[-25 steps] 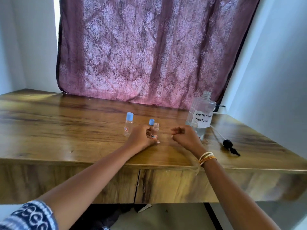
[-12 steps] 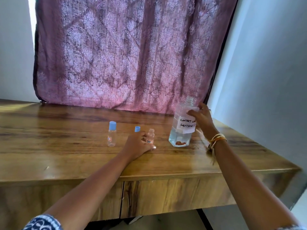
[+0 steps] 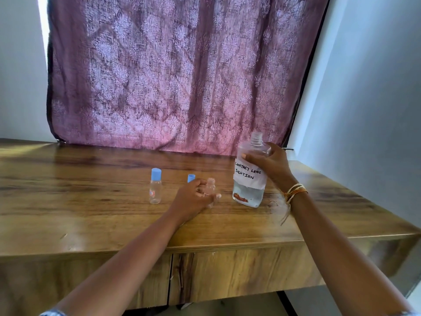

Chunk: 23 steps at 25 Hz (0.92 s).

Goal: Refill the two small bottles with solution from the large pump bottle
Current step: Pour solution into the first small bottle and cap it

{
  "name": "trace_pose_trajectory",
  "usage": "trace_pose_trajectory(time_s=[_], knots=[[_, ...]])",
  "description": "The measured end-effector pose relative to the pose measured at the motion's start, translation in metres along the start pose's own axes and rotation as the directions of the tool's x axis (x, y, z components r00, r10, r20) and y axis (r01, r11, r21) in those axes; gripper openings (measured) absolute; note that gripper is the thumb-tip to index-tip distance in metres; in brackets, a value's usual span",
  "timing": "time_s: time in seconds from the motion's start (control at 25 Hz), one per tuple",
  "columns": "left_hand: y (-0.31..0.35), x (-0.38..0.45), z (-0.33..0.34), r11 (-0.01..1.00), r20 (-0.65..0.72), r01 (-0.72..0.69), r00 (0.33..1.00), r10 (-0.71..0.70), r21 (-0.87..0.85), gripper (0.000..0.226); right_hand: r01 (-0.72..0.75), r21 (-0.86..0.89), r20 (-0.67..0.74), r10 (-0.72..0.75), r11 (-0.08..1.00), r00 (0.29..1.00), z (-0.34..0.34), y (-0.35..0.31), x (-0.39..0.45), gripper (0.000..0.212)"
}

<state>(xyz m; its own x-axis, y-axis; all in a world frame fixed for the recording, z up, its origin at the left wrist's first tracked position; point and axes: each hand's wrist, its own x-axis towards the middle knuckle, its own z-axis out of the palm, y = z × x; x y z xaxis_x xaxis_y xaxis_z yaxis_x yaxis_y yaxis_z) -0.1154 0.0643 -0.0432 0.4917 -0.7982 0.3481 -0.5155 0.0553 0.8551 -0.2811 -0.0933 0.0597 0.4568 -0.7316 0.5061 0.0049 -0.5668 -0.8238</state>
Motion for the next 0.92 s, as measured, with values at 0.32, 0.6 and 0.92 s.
trace_pose_trajectory(time_s=[0.32, 0.6, 0.92], knots=[[0.003, 0.0, 0.0, 0.996, -0.021, -0.009, 1.0, 0.008, -0.084, 0.058, 0.397, -0.41, 0.036, -0.421, 0.821, 0.907, 0.045, 0.028, -0.012, 0.065], [0.01, 0.0, 0.0, 0.963, -0.028, -0.046, 0.999, 0.04, -0.265, 0.021, 0.5, -0.441, 0.09, -0.518, 0.745, 0.851, 0.058, 0.051, -0.016, 0.064], [0.004, 0.006, 0.001, 0.97, -0.061, -0.067, 0.997, 0.054, -0.235, 0.03, 0.573, -0.542, 0.16, -0.594, 0.615, 0.788, 0.058, 0.063, -0.009, 0.056]])
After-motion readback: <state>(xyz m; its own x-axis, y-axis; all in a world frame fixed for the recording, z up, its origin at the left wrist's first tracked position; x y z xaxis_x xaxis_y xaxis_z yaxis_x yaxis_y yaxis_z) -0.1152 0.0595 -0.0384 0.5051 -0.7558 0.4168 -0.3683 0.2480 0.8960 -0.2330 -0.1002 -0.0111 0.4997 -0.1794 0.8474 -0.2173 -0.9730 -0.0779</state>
